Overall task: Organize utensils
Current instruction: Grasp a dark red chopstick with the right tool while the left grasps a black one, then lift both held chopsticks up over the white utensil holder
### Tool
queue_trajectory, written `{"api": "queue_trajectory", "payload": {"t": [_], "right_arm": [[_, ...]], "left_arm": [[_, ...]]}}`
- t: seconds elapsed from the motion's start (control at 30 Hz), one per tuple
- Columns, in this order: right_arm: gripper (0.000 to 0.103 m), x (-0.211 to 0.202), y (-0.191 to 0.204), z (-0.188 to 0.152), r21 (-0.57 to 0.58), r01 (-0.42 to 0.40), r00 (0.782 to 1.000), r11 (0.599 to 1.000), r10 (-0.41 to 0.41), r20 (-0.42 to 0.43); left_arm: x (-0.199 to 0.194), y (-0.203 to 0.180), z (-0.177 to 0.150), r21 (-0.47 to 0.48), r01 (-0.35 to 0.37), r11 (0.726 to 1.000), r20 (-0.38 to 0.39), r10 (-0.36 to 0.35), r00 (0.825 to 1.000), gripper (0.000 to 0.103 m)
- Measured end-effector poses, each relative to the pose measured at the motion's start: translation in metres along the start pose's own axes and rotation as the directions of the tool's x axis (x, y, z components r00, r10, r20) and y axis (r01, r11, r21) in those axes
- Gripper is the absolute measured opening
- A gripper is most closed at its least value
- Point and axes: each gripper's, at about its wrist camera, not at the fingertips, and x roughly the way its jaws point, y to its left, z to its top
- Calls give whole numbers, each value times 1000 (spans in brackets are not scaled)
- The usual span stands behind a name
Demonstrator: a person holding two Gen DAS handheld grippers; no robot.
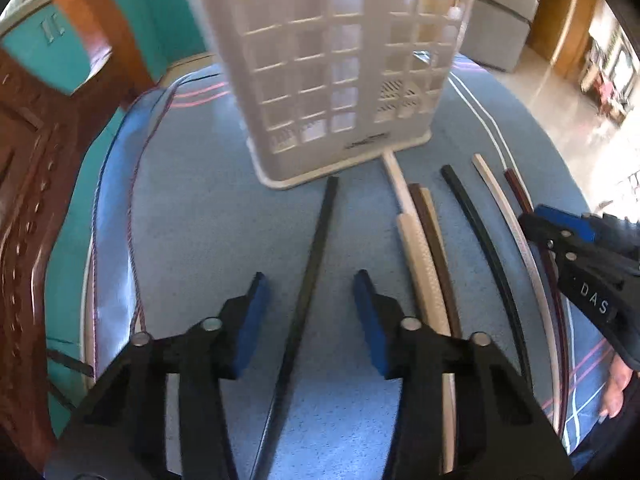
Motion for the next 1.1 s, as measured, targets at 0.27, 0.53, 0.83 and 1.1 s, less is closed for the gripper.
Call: {"api": "queue_trajectory", "payload": {"t": [0.27, 0.53, 0.83, 1.1], "right_arm": [[7, -4, -6, 6, 44, -131, 991, 990, 130, 31], [7, -96, -28, 3, 50, -305, 923, 951, 283, 262], [7, -217, -49, 20, -16, -438, 753, 899, 377, 540], [7, -261, -51, 61, -10, -473, 554, 881, 307, 774]], "left_arm": [[-12, -5, 1, -4, 55, 998, 59, -55, 997, 7], [-128, -4, -11, 9, 94, 996, 353, -91, 931, 7], [-267, 24, 13, -7, 213, 977, 713, -144, 687, 7], [-262, 69, 44, -272, 190, 943, 804, 114, 583, 7]]}}
